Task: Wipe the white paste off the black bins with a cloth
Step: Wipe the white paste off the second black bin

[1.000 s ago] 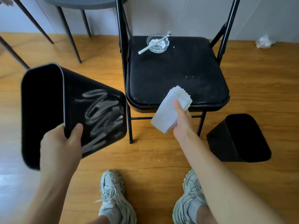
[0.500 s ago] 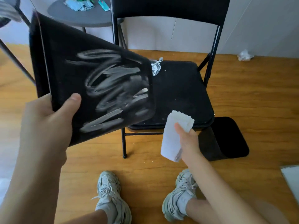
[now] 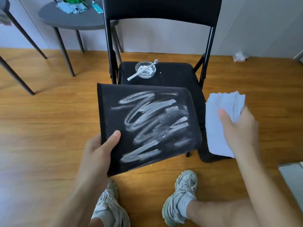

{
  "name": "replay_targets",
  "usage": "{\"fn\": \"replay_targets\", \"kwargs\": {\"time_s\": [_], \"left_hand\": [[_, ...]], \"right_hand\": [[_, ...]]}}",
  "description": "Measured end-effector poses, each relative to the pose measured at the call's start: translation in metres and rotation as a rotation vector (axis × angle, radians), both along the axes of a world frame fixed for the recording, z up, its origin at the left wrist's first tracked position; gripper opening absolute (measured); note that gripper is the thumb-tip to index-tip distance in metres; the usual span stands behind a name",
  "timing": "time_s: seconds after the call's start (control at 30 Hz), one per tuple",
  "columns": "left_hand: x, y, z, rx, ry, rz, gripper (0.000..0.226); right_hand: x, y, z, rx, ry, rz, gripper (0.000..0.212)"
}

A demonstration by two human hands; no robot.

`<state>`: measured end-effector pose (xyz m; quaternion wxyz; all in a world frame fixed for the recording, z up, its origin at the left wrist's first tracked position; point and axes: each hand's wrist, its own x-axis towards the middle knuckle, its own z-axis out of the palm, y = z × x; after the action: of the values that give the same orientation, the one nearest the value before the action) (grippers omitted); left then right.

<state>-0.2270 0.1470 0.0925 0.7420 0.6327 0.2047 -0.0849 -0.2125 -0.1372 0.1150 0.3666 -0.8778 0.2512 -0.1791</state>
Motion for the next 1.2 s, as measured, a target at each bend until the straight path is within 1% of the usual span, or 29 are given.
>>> {"fn": "replay_targets", "kwargs": {"time_s": [0.1, 0.17, 0.27, 0.37, 0.43, 0.53, 0.63, 0.7, 0.77, 0.83, 0.93, 0.97, 1.03, 1.1, 1.2], "left_hand": [[0.001, -0.006, -0.016, -0.019, 0.042, -0.018, 0.025], [0.004, -0.007, -0.025, -0.025, 0.059, -0.011, 0.025], [0.012, -0.006, -0.034, -0.035, 0.09, 0.038, 0.019], [0.019, -0.005, -0.039, -0.029, 0.098, 0.078, 0.019], [0.021, -0.006, -0.042, 0.002, 0.085, 0.083, 0.02], [0.025, -0.008, -0.047, 0.035, 0.032, 0.076, 0.019], [0.029, -0.008, -0.05, 0.045, 0.0, 0.055, 0.019], [0.03, -0.006, -0.052, 0.076, -0.033, 0.028, 0.02], [0.032, -0.005, -0.053, 0.091, -0.049, 0.024, 0.02], [0.035, -0.005, -0.054, 0.09, -0.054, 0.024, 0.021], [0.038, -0.005, -0.054, 0.092, -0.061, 0.008, 0.023], [0.038, -0.004, -0.054, 0.095, -0.063, 0.005, 0.023], [0.04, -0.002, -0.054, 0.099, -0.067, -0.015, 0.023], [0.043, 0.0, -0.054, 0.092, -0.06, -0.028, 0.022], [0.044, 0.001, -0.055, 0.087, -0.054, -0.027, 0.021]], "right_hand": [[-0.002, 0.002, -0.007, -0.089, 0.036, 0.005, 0.021], [-0.001, 0.002, -0.004, -0.152, 0.004, 0.005, 0.022], [0.002, 0.002, -0.002, -0.155, -0.051, 0.018, 0.022], [0.009, 0.009, -0.01, -0.135, 0.021, 0.065, 0.023], [0.015, 0.015, -0.014, -0.147, 0.046, 0.099, 0.025], [0.025, 0.022, -0.016, -0.159, 0.016, 0.129, 0.027], [0.035, 0.032, -0.022, -0.159, 0.028, 0.182, 0.025], [0.039, 0.038, -0.027, -0.236, 0.105, 0.214, 0.025], [0.042, 0.041, -0.03, -0.317, 0.151, 0.199, 0.027], [0.043, 0.041, -0.032, -0.377, 0.144, 0.18, 0.027], [0.043, 0.039, -0.034, -0.379, 0.132, 0.184, 0.029], [0.043, 0.039, -0.035, -0.366, 0.135, 0.193, 0.031], [0.042, 0.04, -0.035, -0.346, 0.141, 0.21, 0.042], [0.042, 0.044, -0.035, -0.371, 0.146, 0.227, 0.05], [0.042, 0.048, -0.035, -0.452, 0.149, 0.253, 0.045]]}}
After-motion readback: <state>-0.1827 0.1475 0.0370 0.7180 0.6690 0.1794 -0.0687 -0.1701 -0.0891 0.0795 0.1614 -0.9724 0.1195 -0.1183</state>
